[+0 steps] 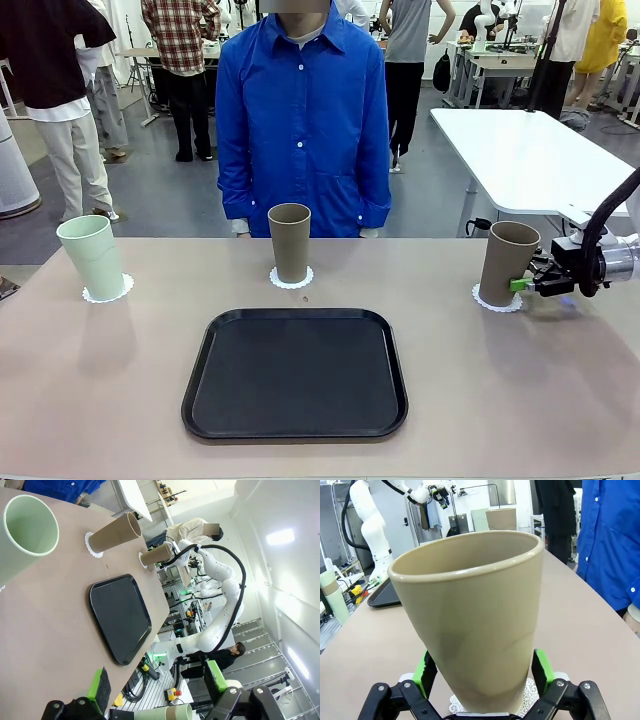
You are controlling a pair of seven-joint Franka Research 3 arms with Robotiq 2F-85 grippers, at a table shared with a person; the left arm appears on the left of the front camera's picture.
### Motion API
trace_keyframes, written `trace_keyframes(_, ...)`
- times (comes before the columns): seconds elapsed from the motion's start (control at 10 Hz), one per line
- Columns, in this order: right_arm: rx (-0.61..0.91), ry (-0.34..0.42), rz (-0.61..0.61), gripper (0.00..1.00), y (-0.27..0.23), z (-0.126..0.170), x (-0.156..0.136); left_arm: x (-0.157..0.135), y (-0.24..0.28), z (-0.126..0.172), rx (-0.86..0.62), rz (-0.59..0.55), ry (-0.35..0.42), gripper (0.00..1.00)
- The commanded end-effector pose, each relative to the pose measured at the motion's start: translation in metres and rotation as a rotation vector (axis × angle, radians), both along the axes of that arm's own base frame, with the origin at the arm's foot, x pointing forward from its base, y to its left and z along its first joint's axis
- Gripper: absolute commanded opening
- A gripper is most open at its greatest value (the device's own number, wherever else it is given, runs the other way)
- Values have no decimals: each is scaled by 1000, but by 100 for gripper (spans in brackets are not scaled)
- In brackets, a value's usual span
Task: Place coasters on the table and set cups on them.
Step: Take one Reusable plastic cup from the Flat Tray and place it on a coaster set by the human.
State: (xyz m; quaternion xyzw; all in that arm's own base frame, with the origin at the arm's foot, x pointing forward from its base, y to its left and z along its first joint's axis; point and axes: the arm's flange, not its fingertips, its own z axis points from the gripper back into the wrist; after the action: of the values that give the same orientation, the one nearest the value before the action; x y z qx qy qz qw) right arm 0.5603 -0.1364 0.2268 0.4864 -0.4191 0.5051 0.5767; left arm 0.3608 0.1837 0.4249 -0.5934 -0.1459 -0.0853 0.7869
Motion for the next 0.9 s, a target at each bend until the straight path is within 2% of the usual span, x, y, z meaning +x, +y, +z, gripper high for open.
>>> trace_keyframes(0.0,-1,30,40,100,-10,1,7,-3,-2,1,-11,1,-16,100)
trace_keyframes(0.8,-11,55,15,100,-35,6,1,-3,-2,1,-11,1,-16,100)
